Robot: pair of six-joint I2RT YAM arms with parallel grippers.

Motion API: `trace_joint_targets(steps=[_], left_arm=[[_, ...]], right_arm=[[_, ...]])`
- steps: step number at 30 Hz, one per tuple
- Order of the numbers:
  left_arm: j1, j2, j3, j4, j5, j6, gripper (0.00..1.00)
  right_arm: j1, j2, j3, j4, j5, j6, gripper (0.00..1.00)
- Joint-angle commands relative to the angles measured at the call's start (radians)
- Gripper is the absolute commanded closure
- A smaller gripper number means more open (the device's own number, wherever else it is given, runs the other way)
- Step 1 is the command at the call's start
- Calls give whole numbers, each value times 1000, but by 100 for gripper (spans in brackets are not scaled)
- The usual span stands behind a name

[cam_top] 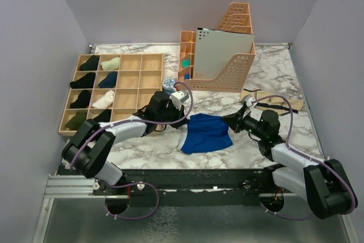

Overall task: Roll the underwear
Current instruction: Fold the underwear at the center of the board.

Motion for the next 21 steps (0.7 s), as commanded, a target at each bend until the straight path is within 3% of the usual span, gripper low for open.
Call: trace_joint_targets(steps=[1,5,9,13,21], left_arm=[[3,-109,-52,135,-13,4,100],[3,-164,-86,158,13,18,100],[-7,-180,-135,164,21,-8,100],[-22,-197,-188,166,4,-58,100],[-105,-272,-294,225,-70,-100,100]], right_arm=[[1,19,-27,118,-86,-55,99],[12,59,-16,118,-135,-75,100],[21,23,-64,163,-168,-91,100],[43,-35,-58,102,-203,-136,100],[75,-57,-91,71,-167,-117,100]])
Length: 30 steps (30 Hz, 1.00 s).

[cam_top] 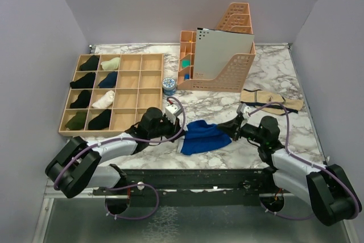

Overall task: Roll the underwear
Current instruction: Fold the underwear at the center of the board.

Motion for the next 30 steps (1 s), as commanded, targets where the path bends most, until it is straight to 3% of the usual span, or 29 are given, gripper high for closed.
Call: trace_joint_targets(steps=[1,10,14,25,30], left_arm=[[-50,-49,-33,68,-46,-37,100],[-118,-146,-124,66,-144,-112,100],[-129,-160,-150,64,-153,-125,100],[-177,-169,-161,64,-165,-104,100],[-194,-165,-192,59,-148,-151,100]], right_arm=[[13,13,-21,-20,-27,0,99],[25,-78,-26,-106,-18,8,99],[29,-19,-7,-92,-90,-13,99],[29,130,57,-106,-80,-7,99],[29,102,73,-141,-43,6,89]])
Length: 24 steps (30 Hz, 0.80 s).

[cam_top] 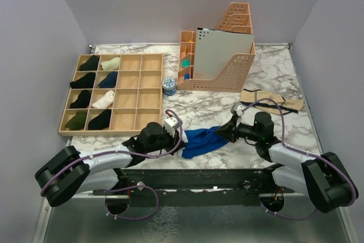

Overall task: Roll the underwear
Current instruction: Fold the underwear at the center of the board.

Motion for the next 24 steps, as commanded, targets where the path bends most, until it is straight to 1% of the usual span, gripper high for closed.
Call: trace_joint_targets(steps=[1,2,3,4,5,7,8,9,10,12,13,14,16,17,19,20,22,24], left_arm=[[-19,-9,-39,12,-7,-45,100],[-23,-10,-45,11,-18,-60,100],[-24,-12,-46,8,-31,-74,100],[-26,-16,-44,3,-34,-83,100],[-29,-21,-44,1,-36,-89,100],[-33,-27,-43,1,-37,-87,100],[-34,-26,-40,-4,-33,-80,100],[-36,-28,-38,-10,-31,-74,100],[-36,-28,-38,-11,-28,-70,100],[-39,-33,-36,-11,-19,-66,99],[-41,-36,-34,-11,-14,-61,99],[-44,-44,-33,-11,-10,-58,99],[-54,-62,-36,-11,-16,-47,100],[-58,-68,-38,-11,-19,-42,100],[-61,-74,-39,-12,-18,-35,100],[-62,-75,-39,-13,-18,-36,100],[-67,-72,-41,-13,-21,-37,100],[-70,-59,-39,-13,-24,-35,100]], right_arm=[[6,-61,23,-55,49,6,87],[6,-101,26,-77,73,40,82],[6,-143,32,-109,108,57,75],[6,-183,37,-138,147,82,60],[6,-225,44,-174,192,105,52],[6,-295,46,-194,264,161,50],[6,-331,61,-241,306,183,47],[6,-366,87,-310,361,199,42],[6,-394,102,-348,418,231,40],[6,-431,138,-424,541,360,39],[6,-439,168,-488,564,424,39],[6,-437,196,-528,541,458,39],[6,-404,229,-576,430,511,40],[6,-382,239,-595,409,565,40],[6,-315,281,-726,371,683,44],[6,-272,311,-780,324,694,45],[8,-201,323,-770,155,720,52],[27,-166,316,-726,83,763,55]])
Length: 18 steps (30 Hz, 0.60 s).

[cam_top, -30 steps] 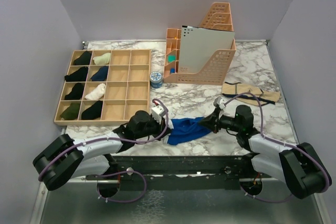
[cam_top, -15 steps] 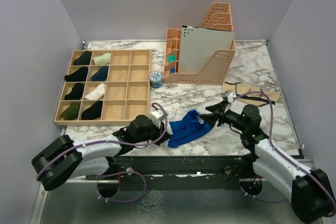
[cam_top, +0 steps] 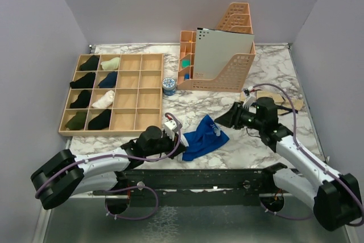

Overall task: Roll the underwear
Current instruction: Fold the underwear at the center of the board.

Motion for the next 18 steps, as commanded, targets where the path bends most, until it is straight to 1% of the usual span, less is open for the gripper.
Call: trace_joint_targets(steps=[1,3,4,6,8,11,15,17,18], left_arm=[[-13,12,0,4,-11,20,100],[-15,27,6,1,-10,23,100],[-15,30,8,0,-9,23,100],[-15,35,11,-1,-13,18,100],[-17,35,14,-3,-18,19,100],[-17,32,13,-4,-27,22,100],[-18,32,13,-11,-21,30,100],[-18,31,13,-12,-20,30,100],[-18,30,13,-13,-20,31,100]], right_arm=[[64,74,6,-83,-222,158,56],[136,93,41,-130,-160,144,56],[161,113,71,-191,-119,125,54],[183,137,113,-315,-20,126,46],[192,120,109,-370,60,173,46],[199,62,60,-395,135,269,46],[200,8,-14,-359,140,396,45],[200,-11,-32,-352,165,471,38],[200,-17,-34,-356,184,502,37]])
